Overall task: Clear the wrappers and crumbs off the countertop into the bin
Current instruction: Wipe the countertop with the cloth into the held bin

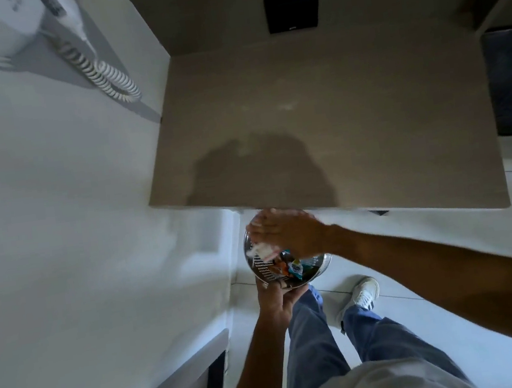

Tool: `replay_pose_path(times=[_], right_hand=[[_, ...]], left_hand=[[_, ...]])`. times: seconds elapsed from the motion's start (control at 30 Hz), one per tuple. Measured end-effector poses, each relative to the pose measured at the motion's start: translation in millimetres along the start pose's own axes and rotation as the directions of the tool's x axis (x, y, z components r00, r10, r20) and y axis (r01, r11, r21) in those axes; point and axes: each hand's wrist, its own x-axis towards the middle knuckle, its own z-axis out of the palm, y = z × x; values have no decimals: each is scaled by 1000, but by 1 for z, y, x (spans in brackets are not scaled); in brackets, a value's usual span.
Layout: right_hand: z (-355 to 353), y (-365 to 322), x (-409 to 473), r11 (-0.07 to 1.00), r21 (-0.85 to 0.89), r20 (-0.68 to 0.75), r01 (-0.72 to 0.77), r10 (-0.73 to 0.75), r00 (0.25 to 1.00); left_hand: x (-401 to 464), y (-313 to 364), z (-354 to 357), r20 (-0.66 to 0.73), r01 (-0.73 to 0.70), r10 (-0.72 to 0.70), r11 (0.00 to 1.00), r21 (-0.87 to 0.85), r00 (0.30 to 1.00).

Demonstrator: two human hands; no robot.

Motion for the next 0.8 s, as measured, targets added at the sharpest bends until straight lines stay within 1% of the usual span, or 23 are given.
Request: replay_pose_path(times=[0.07, 0.1, 0.13, 0.17, 0.2, 0.23, 0.27, 0.3, 0.33, 0.37, 0.4, 0.43, 0.47, 0.5, 0.53, 0.57, 0.6, 0.63, 0.67, 0.7, 0.73, 0.77, 0.8], right_hand=[[19, -20, -21, 994, 108, 115, -35, 22, 993], [23, -29, -30, 976, 201, 135, -86, 59, 989], [22, -37, -35, 918, 360, 124, -167, 131, 984], [17, -43, -40, 803, 546, 101, -238, 219, 970], [8, -49, -44, 659, 707, 57, -256, 308, 950], [-3, -53, -49, 501, 833, 13, -234, 405, 914], [-13, -55, -55, 368, 911, -23, -186, 496, 868], [-23, -56, -59, 248, 960, -34, -134, 574, 818], [-32, -53, -66, 161, 981, -23, -108, 650, 759], [-40, -47, -73, 63, 994, 19, -93, 719, 695], [-47, -38, -84, -63, 996, 91, -67, 767, 636], [-53, -27, -96, -208, 978, 165, 3, 787, 594], [-58, -15, -109, -327, 941, 222, 92, 799, 559], [-62, -2, -126, -388, 905, 262, 174, 832, 490], [-66, 12, -144, -387, 895, 285, 222, 878, 384], [-68, 28, -161, -363, 898, 294, 248, 916, 273], [-71, 44, -177, -333, 905, 292, 264, 938, 185], [-72, 61, -190, -317, 913, 294, 256, 947, 126], [-72, 77, -203, -315, 922, 301, 225, 949, 93], [-71, 93, -212, -298, 946, 291, 130, 954, 72], [-69, 105, -221, -251, 967, 254, -52, 966, 45], [-66, 113, -228, -171, 938, 177, -301, 984, -7], [-63, 115, -232, -83, 834, 54, -546, 996, -70]], left_hand=[[-10, -4, 6, 1, -4, 3, 1000, 28, 1000], [-16, -6, 10, 12, -1, 0, 999, 53, 1000], [-21, -7, 14, 31, -4, 1, 997, 82, 1000], [-25, -9, 16, 42, -14, 9, 993, 115, 999], [-27, -11, 18, 44, -23, 17, 989, 147, 999], [-28, -15, 20, 44, -25, 18, 983, 179, 999], [-30, -18, 22, 42, -25, 16, 976, 217, 999], [-30, -20, 25, 38, -20, 11, 967, 252, 999], [-31, -24, 29, 34, -6, -3, 960, 280, 999], [-31, -28, 33, 29, 12, -22, 955, 296, 999], [-32, -32, 39, 25, 31, -41, 951, 309, 999], [-32, -37, 44, 16, 51, -59, 946, 320, 998], [-32, -40, 48, 7, 65, -72, 942, 328, 997], [-31, -45, 53, 4, 77, -83, 937, 340, 997], [-30, -49, 58, -1, 89, -94, 933, 349, 996], [-29, -53, 64, -4, 97, -102, 928, 359, 995], [-30, -56, 71, 2, 96, -104, 924, 371, 995], [-31, -59, 77, 19, 89, -104, 919, 384, 994], [-32, -62, 82, 40, 82, -107, 911, 403, 993], [-33, -65, 88, 55, 80, -114, 903, 423, 992], [-34, -67, 94, 61, 83, -122, 893, 441, 991], [-34, -68, 98, 64, 88, -131, 885, 458, 989], [-34, -70, 101, 66, 93, -140, 880, 466, 988]])
